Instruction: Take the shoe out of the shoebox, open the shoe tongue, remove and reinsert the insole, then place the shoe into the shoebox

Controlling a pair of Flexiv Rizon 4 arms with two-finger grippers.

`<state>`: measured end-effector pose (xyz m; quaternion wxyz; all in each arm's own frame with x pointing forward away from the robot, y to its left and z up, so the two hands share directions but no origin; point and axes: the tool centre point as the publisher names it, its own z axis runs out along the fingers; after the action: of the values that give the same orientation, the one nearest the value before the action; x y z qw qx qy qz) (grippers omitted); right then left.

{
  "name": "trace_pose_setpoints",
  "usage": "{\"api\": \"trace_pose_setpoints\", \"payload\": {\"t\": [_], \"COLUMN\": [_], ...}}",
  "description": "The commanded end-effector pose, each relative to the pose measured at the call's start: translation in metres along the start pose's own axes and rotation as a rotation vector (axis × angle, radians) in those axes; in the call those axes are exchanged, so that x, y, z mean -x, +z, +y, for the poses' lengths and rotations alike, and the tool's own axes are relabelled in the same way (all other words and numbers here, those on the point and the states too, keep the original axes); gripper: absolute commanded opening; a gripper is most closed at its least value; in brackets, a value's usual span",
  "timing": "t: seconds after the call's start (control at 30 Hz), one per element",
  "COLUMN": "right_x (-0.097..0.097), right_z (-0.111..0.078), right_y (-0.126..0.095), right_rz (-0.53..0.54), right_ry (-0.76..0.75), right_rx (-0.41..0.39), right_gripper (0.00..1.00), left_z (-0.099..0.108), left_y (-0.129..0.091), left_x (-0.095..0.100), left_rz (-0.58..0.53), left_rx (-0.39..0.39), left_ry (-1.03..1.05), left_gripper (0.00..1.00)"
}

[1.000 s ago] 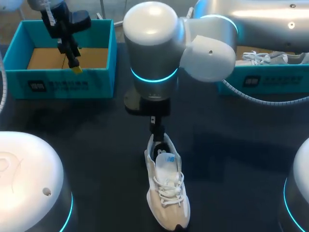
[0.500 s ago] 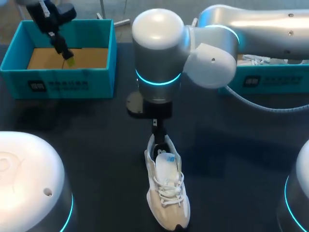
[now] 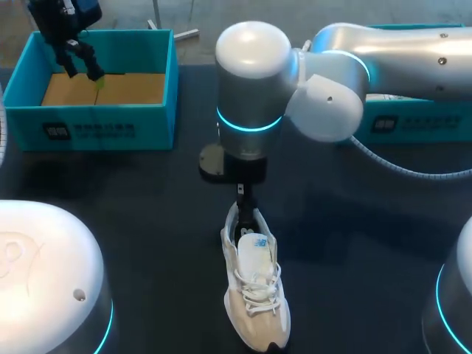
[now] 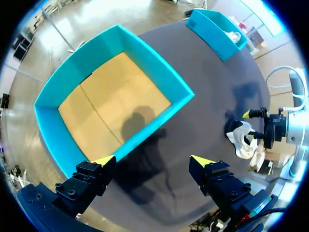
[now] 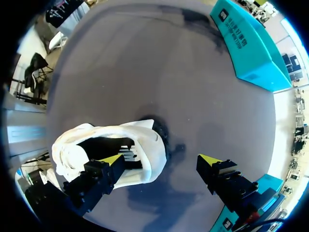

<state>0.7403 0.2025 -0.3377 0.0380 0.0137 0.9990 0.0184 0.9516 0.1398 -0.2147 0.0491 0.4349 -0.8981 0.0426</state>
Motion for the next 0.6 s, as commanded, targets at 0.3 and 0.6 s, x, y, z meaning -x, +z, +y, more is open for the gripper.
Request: {"api": "trace_pose_setpoints", "payload": {"t": [0.3, 0.6], "right_x": [0.001, 0.008], "right_z": [0.002, 0.002], "right_y": [0.026, 0.042], "right_rz": [0.025, 0.046], "right_ry": [0.008, 0.009], "right_rx": [0.025, 0.017], "right_gripper": [1.00, 1.00], "left_z": [0.010, 0.015], "left_y": [0.001, 0.005], "left_x": [0.015, 0.027], "left_rz": [-0.014, -0.011], "left_rx": [0.014, 0.044], "left_ry": [-0.089, -0.153], "left_gripper": [1.00, 1.00]}}
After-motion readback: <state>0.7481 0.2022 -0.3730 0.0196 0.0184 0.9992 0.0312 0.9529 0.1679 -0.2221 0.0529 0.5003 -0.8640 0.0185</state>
